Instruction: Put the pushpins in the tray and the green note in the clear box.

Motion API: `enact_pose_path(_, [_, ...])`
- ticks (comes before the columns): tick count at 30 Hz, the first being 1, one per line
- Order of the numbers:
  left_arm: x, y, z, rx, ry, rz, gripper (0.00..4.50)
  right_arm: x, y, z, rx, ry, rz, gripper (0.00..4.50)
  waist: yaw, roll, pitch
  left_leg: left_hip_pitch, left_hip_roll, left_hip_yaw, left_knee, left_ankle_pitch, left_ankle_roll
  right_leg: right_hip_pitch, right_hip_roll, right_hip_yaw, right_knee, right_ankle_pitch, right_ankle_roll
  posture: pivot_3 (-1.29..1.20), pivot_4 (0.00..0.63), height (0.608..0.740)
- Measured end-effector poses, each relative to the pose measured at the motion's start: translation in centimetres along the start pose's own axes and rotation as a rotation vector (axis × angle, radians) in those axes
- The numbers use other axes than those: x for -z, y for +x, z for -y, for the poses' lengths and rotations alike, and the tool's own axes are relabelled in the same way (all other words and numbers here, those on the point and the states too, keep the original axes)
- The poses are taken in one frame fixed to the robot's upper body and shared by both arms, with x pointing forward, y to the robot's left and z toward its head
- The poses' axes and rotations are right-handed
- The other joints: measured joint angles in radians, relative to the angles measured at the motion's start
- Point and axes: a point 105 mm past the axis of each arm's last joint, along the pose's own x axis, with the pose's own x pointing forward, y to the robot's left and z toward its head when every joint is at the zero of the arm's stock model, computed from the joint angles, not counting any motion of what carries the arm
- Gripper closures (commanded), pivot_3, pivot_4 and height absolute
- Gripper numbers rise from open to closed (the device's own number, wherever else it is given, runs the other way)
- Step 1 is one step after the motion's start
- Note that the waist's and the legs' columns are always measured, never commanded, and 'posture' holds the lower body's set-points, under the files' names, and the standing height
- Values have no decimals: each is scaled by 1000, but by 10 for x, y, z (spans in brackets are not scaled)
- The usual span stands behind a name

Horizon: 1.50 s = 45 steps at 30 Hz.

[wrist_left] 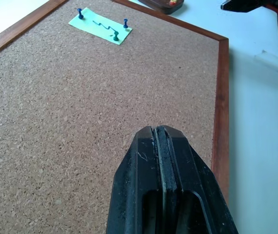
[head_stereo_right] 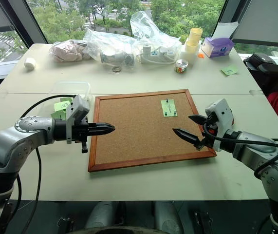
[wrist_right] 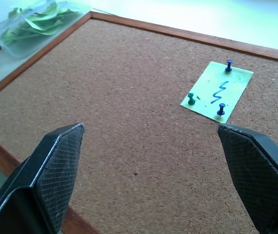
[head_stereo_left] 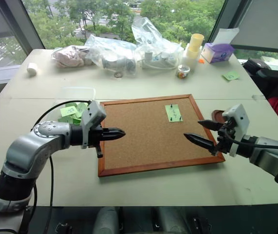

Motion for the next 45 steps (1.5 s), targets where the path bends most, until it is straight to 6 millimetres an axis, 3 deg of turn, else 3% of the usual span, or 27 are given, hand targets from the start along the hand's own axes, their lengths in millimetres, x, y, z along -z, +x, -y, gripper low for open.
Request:
enact_pose_path(3, [-11, 11, -7, -28, 18, 28, 4489, -7, 5, 4, 36, 3, 29, 0, 3, 0, 0, 0, 0, 0, 1, 0, 0, 1, 0, 0, 0, 0, 0, 0, 150, 738])
enact_pose_path(7, [-26, 33, -12, -35, 102, 4, 4489, -26, 18, 32, 181, -9, 80, 0, 1, 0, 0, 0, -1, 0, 2, 1, -1, 0, 0, 0, 0, 0, 0, 0, 150, 738])
enact_pose_path(12, [9, 52, -25, -53, 91, -140, 4489, -22, 46, 58, 282, -26, 25, 0, -8, 1, 0, 0, -1, 1, -1, 2, -3, -2, 2, 1, 0, 0, 0, 0, 150, 738])
enact_pose_path(15, [32, 57, -35, -82, 98, -228, 4489, -24, 69, 62, 271, -39, 15, 0, -9, 1, 0, 0, -1, 2, 0, 2, -4, -2, 2, 1, 1, 0, 0, 0, 150, 738])
enact_pose_path(20, [33, 64, -36, -75, 162, -250, 4489, -38, 106, 74, 264, -57, 42, 0, 0, 1, 0, -1, 0, 2, 0, 2, -3, -2, 1, 0, 1, 0, 0, 0, 150, 738])
enact_pose_path(25, [34, 66, -36, -82, 149, -245, 4489, -24, 126, 88, 286, -36, 18, 0, 1, 2, -1, 0, 0, 2, 0, 2, -3, -1, 0, 0, 1, 0, 0, 0, 150, 738])
enact_pose_path(36, [36, 65, -35, -104, 91, -218, 4489, -6, 146, 84, 217, -36, -13, 0, -2, 2, -1, 0, 0, 2, 1, 2, -3, 0, -1, 0, 2, 0, 0, 0, 150, 738])
enact_pose_path(39, [36, 64, -34, -105, 91, -216, 4500, -3, 145, 89, 226, -25, -18, 905, -3, 2, -1, 0, 0, 2, 1, 2, -3, 0, -1, 0, 2, 0, 0, 0, 150, 738])
enact_pose_path(45, [36, 64, -35, -107, 92, -218, 4500, -3, 146, 89, 217, -33, -12, 3948, -4, 2, -1, 0, 0, 2, 1, 2, -3, 0, -1, 0, 2, 0, 0, 0, 150, 738])
